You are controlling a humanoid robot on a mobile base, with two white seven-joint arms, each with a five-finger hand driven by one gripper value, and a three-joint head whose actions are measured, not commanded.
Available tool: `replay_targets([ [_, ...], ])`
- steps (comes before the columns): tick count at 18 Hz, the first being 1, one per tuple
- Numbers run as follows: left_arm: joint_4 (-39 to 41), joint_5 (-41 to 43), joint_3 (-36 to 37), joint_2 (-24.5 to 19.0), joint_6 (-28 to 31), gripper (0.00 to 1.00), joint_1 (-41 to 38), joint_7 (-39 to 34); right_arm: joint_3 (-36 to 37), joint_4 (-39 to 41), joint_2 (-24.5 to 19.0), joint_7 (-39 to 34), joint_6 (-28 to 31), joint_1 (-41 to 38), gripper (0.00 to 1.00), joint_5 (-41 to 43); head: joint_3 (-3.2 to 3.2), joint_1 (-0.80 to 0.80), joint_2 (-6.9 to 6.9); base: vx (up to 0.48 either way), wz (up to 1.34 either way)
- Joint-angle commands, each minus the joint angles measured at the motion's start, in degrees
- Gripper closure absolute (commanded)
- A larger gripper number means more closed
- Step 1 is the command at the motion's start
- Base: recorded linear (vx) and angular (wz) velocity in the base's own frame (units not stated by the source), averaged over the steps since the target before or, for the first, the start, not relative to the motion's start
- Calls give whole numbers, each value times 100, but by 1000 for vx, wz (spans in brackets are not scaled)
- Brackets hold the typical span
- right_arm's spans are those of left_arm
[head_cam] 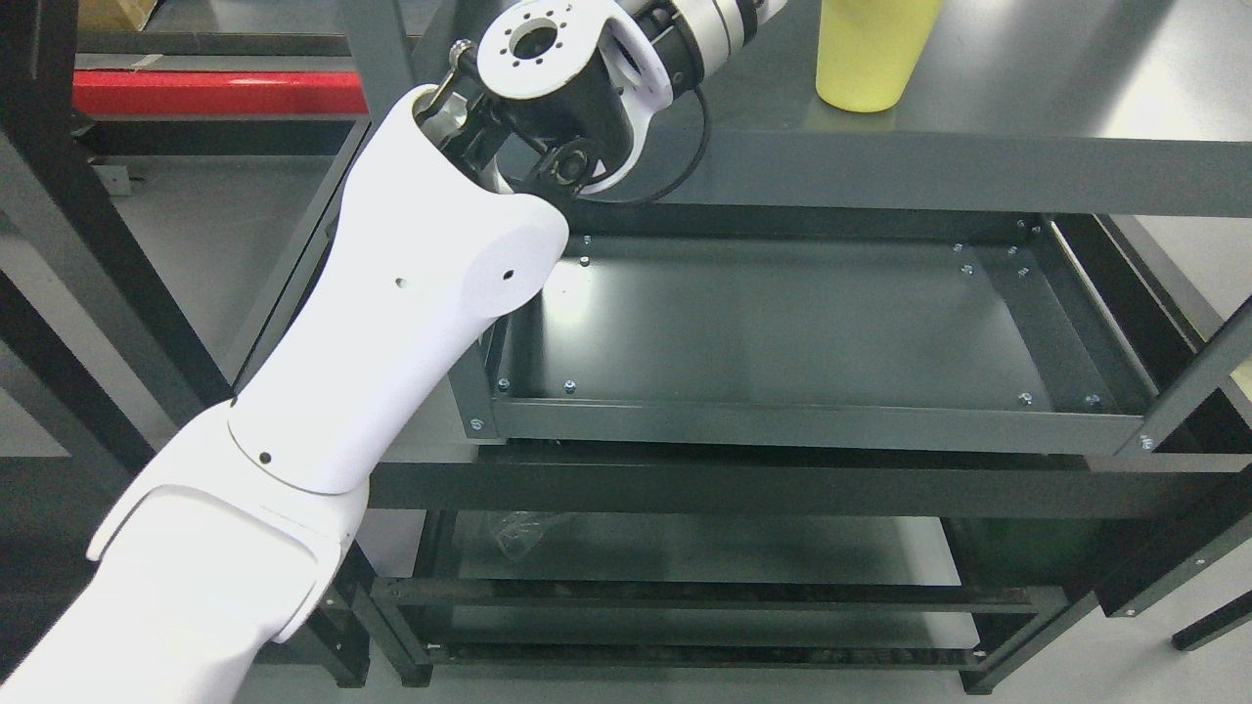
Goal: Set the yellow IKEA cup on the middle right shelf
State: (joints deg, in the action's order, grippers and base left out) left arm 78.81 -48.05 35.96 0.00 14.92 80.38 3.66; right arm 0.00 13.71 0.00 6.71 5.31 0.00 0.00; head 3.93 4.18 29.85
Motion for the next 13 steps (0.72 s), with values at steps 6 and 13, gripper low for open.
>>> replay_targets([
  [6,722,-767,61,-100,19,1,-259,3,-97,0,100,-3,5,-79,1,141,0,0,0,0,0],
  [13,1267,-1294,209,-100,107,1,-707,3,-97,0,100,-3,5,-79,1,141,0,0,0,0,0],
])
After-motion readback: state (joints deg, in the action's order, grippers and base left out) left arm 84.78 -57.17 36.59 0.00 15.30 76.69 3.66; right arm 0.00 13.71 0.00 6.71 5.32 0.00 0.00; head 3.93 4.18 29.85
